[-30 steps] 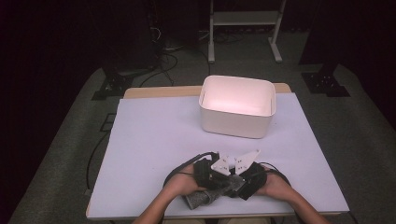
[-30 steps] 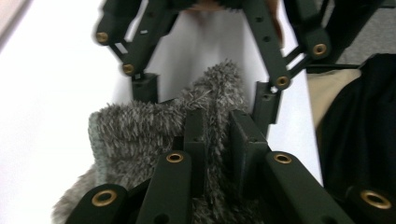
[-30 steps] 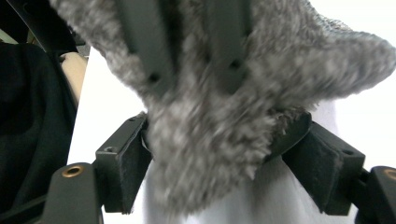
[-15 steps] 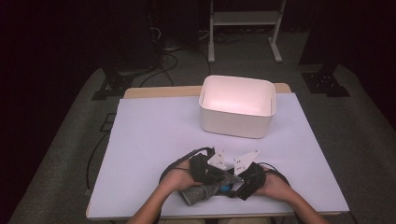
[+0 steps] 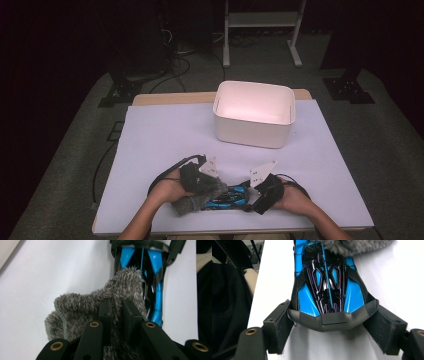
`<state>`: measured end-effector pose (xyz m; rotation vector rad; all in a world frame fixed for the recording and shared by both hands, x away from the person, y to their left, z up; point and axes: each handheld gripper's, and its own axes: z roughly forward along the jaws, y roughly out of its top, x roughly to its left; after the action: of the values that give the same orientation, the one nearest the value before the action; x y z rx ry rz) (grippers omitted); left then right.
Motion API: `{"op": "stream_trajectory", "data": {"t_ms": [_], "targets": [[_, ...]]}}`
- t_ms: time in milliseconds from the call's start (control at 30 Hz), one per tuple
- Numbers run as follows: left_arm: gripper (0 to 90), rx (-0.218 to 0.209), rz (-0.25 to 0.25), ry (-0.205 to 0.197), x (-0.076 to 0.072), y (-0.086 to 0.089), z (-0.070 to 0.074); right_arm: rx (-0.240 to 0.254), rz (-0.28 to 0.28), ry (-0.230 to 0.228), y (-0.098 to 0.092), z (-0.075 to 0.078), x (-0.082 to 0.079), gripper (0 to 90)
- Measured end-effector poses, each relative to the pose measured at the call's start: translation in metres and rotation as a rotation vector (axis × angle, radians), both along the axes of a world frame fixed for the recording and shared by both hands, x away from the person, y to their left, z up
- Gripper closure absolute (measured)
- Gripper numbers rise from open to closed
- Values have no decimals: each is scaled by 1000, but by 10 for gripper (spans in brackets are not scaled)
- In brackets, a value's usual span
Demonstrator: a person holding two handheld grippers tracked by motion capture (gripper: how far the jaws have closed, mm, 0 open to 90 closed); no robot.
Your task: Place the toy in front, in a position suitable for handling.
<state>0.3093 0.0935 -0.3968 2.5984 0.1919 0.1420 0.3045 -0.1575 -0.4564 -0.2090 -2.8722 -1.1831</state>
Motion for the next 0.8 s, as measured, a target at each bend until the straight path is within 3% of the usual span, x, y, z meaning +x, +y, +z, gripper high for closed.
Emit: {"op": "stream_trajectory", "data": {"t_ms": [133, 433, 533, 667, 767, 800], "targets": [[791, -19, 12, 30, 1, 8, 0, 1, 1, 1, 0, 0, 0, 238], [791, -63, -88, 64, 0, -35, 6, -3, 1, 3, 0, 0, 0, 238], [791, -109, -152, 110, -1, -52, 9, 0, 0, 1, 1, 0, 0, 237], [791, -77, -168, 111, -1, -65, 3, -2, -2, 6, 1, 0, -1, 238], [787, -76, -169, 112, 0, -65, 2, -2, -4, 5, 0, 0, 0, 238], [779, -57, -162, 104, 1, -62, 2, 0, -3, 3, 0, -1, -1, 238]]}}
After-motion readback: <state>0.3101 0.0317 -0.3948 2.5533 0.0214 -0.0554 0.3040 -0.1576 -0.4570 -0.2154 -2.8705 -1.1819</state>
